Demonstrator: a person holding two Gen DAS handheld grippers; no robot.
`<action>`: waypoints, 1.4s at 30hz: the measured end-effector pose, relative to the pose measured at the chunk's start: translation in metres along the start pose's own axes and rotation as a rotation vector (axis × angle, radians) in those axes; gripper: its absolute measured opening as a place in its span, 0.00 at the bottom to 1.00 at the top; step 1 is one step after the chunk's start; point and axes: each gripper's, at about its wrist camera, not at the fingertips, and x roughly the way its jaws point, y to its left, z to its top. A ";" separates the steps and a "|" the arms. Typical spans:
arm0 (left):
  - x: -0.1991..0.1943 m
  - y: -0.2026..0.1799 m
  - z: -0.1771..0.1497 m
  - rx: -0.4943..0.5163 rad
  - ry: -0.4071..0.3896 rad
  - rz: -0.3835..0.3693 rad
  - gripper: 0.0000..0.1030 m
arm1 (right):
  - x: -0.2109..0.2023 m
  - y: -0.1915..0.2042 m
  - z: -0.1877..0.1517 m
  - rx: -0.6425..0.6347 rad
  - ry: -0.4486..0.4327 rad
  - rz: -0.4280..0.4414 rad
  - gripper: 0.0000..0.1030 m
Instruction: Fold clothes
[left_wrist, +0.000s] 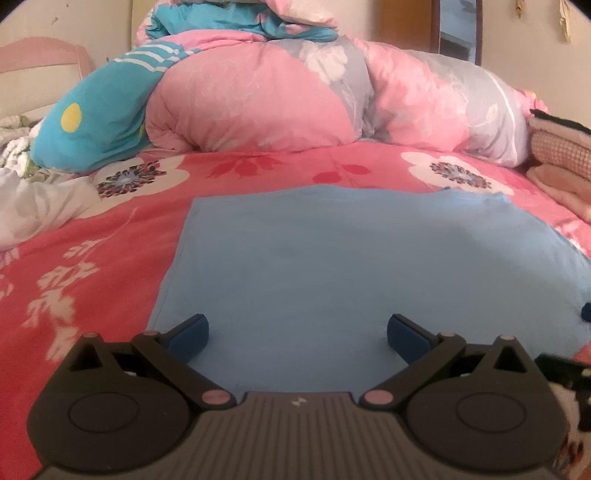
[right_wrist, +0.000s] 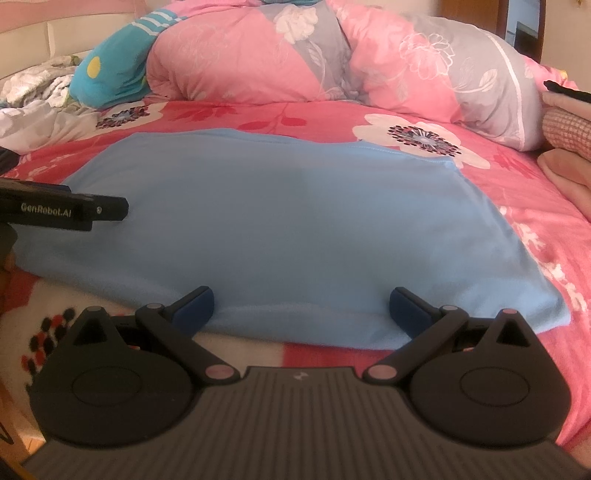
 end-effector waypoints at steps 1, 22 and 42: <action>-0.004 -0.001 -0.003 -0.002 0.001 0.004 1.00 | -0.003 0.000 -0.001 0.000 -0.001 0.005 0.99; -0.090 0.096 -0.022 -0.346 -0.038 0.209 1.00 | -0.017 0.088 0.033 -0.299 -0.157 0.389 0.93; -0.078 0.132 -0.023 -0.467 0.043 0.199 0.98 | -0.014 0.226 0.019 -0.843 -0.219 0.416 0.34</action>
